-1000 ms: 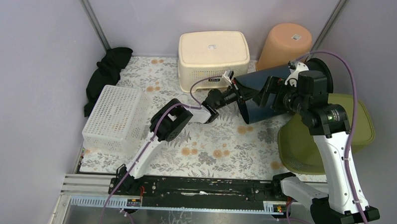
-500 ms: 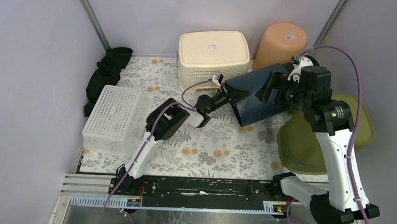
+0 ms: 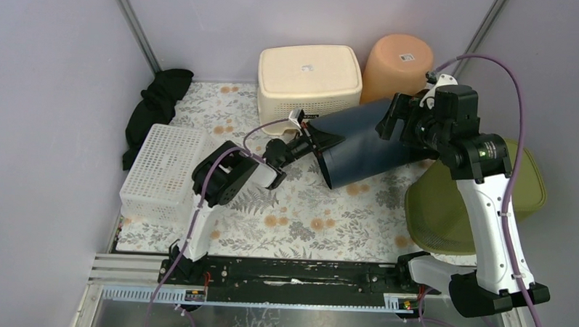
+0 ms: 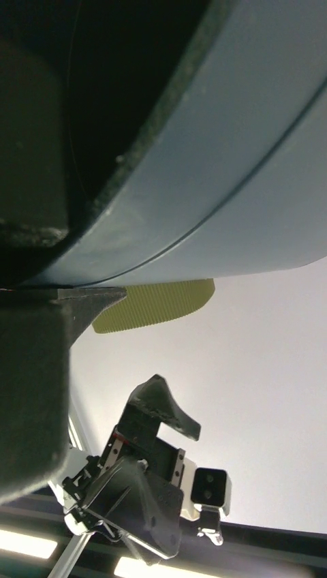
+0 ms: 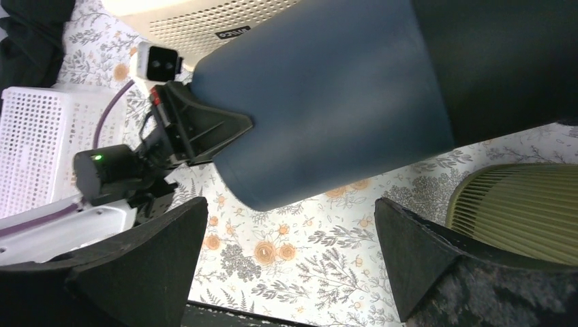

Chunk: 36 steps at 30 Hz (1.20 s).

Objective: Turn the large container upside down
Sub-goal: Turn the container upside down at the center of the board.

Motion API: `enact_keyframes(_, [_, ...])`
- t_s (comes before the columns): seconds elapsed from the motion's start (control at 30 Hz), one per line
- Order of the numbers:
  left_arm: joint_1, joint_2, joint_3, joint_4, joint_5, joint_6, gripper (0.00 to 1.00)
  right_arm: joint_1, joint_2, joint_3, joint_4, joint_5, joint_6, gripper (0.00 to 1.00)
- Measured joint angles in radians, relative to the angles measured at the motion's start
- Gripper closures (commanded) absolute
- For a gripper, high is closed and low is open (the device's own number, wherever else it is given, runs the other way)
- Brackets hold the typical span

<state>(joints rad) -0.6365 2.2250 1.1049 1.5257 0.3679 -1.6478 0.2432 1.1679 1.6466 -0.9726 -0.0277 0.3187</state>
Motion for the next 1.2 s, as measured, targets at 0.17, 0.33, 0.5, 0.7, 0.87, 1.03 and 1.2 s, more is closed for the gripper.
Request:
enact_keyframes(0.17, [0.030,-0.094,-0.129,-0.003,0.045,0.005,1.00,-0.002,0.030,-0.010,0.010,0.054,-0.002,0.01])
enact_keyframes(0.33, [0.069,-0.183,-0.224,-0.026,0.090,0.024,1.00,-0.085,0.154,0.006,0.041,0.079,-0.008,0.01])
enact_keyframes(0.5, [0.085,-0.249,-0.249,-0.120,0.123,0.066,1.00,-0.277,0.315,0.025,0.101,0.055,-0.005,0.00])
enact_keyframes(0.7, [0.089,-0.325,-0.232,-0.300,0.147,0.159,0.98,-0.405,0.421,0.025,0.149,0.034,0.012,0.00])
enact_keyframes(0.87, [0.089,-0.332,-0.190,-0.378,0.171,0.205,0.70,-0.408,0.431,0.037,0.185,0.001,0.027,0.00])
enact_keyframes(1.03, [0.086,-0.293,-0.099,-0.405,0.177,0.238,0.54,-0.408,0.458,0.039,0.240,-0.071,0.043,0.01])
enact_keyframes(1.2, [0.068,-0.240,-0.031,-0.409,0.191,0.248,0.50,-0.419,0.461,0.014,0.296,-0.103,0.044,0.03])
